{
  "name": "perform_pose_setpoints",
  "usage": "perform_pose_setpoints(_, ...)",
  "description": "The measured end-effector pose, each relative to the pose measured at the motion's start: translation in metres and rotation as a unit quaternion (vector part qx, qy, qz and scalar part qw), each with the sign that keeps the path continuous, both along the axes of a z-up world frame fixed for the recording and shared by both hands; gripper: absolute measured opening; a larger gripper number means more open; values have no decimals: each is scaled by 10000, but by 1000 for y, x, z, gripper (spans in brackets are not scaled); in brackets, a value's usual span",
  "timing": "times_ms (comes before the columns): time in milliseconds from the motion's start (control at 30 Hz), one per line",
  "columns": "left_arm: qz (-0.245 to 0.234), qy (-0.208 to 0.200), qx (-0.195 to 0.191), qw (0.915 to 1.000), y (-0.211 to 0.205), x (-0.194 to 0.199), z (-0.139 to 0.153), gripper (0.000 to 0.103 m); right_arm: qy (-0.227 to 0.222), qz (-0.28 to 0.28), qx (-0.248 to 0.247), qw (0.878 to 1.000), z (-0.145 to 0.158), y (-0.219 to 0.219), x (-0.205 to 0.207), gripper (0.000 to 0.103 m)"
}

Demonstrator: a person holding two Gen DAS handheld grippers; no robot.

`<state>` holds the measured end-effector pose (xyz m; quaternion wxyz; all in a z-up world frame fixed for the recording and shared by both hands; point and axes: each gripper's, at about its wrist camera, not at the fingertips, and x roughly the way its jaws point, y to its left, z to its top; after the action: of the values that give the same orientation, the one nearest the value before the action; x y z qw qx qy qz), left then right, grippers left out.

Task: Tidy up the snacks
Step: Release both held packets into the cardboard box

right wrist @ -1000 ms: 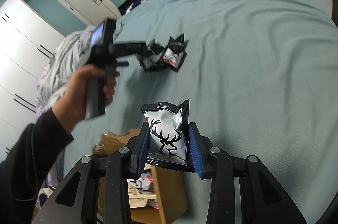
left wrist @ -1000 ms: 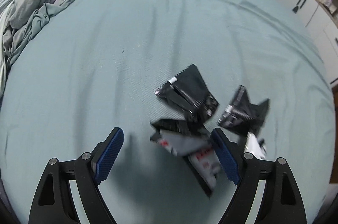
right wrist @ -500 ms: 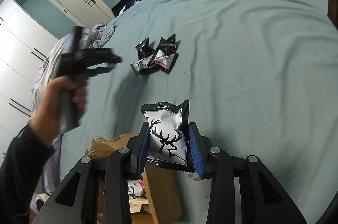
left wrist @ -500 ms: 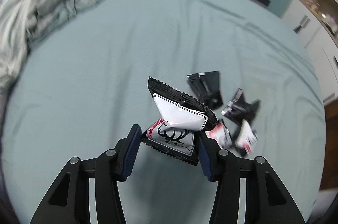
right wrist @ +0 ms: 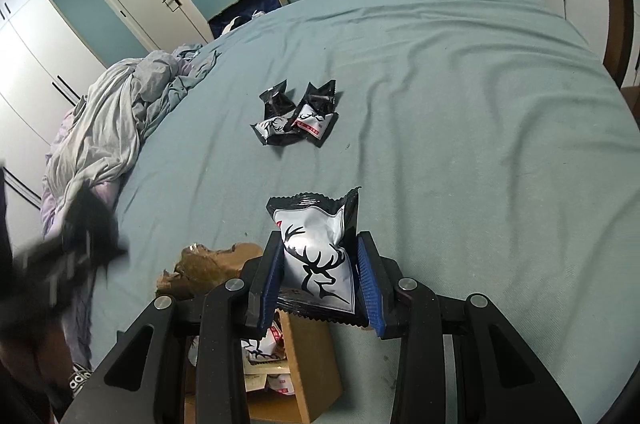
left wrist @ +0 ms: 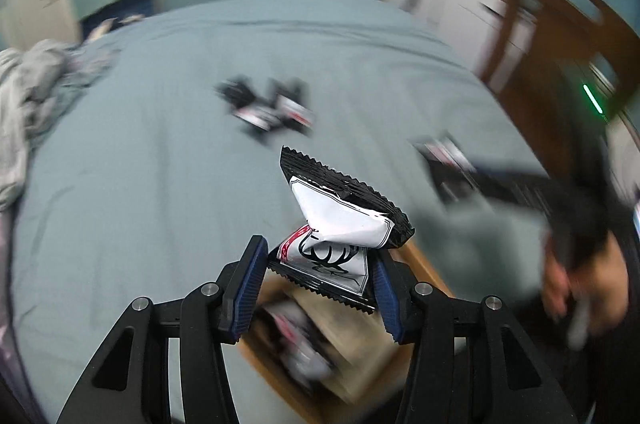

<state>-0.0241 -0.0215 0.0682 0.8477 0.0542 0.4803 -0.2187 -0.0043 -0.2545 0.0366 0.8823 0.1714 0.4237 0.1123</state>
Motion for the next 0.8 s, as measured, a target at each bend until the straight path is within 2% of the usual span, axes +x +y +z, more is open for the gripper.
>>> perform_pose_setpoints(100,-394,-14,3,9992,-9,-21,-17,53,-34,-41,-160,9999,0,5,1,34)
perform_pose_setpoints(167,-470,93,-1,9989,-11,-25,-30,56,14,-65,-277,9996,-2,9,4,34)
perform_pose_setpoints(200,-480,172,-34,9987,-10,-25,-35,59,31,-68,-318,9995,-2,11,4,34)
perform_pose_setpoints(267,-390,166,136,9990,-10,-24,-39,82,33,-49,-406,9992,-1,15,3,34)
perform_pose_setpoints(333,-205,-75,261,9994,-6,-28,-36,88,-20,2,-474,9989,1,20,2,34)
perform_pose_setpoints(533,530,-440,616,9957,21,-17,-32,90,-220,290,-594,9976,4,37,-5,34)
perform_pose_setpoints(667,930,-561,823,9907,34,-5,-33,90,-242,858,-413,9952,1,50,-14,36)
perform_pose_setpoints(800,1134,-558,779,9889,41,1,-33,90,-259,1140,-365,9925,-1,56,-21,36)
